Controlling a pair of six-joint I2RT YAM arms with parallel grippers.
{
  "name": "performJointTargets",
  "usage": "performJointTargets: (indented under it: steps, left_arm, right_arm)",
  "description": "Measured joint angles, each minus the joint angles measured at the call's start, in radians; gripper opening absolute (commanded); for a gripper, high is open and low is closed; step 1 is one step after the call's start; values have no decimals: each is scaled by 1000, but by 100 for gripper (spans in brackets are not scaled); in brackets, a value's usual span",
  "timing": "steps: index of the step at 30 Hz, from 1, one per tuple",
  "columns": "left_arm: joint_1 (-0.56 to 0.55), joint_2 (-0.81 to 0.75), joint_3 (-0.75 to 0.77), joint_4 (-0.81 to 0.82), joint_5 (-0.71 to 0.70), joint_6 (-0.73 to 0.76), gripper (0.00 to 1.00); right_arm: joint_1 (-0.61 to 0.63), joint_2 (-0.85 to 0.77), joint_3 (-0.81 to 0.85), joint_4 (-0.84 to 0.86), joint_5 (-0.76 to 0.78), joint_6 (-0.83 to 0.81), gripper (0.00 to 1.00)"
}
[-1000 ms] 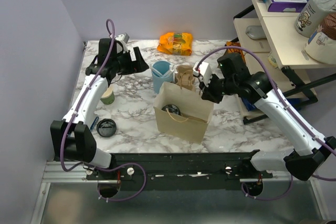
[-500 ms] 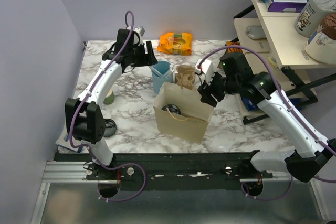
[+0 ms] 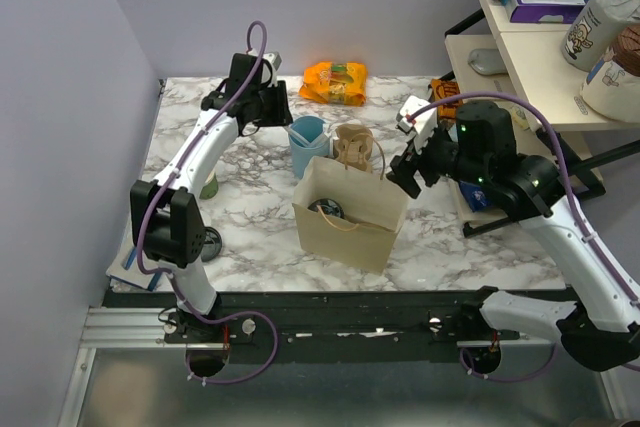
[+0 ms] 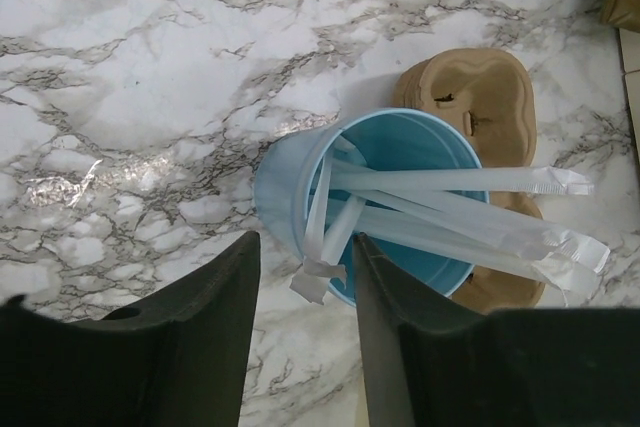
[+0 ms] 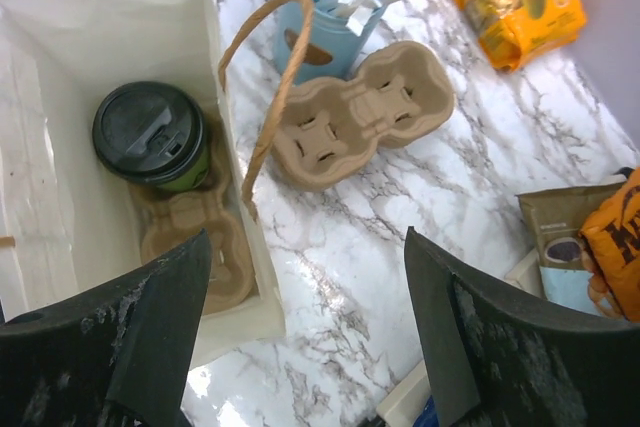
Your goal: Pack the takeout coffee
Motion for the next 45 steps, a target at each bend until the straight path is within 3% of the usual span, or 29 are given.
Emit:
performJointTargets:
  steps: [8, 20, 23, 28, 36, 45]
  left_arm:
    - [-15, 18, 31, -16, -8, 14, 30]
    - [-47, 45, 76, -63, -57, 31, 26]
    - [-57, 45, 77, -76, -76, 34, 20]
    - [-73, 45, 81, -96, -102, 37, 0]
    - [-74, 45, 92, -101, -122, 31, 0]
    - [-74, 19, 160, -99, -135, -2, 0]
  right_arm:
    - [0, -37, -40, 84, 110, 56, 86]
    - [0, -69, -70, 125, 197, 89, 86]
    - [0, -73, -78, 127, 208, 92, 86]
    - [0, -74, -93, 129, 224, 92, 86]
    - [0, -84, -115, 157, 259, 100, 87]
    - [0, -167, -195, 297, 348, 150, 88]
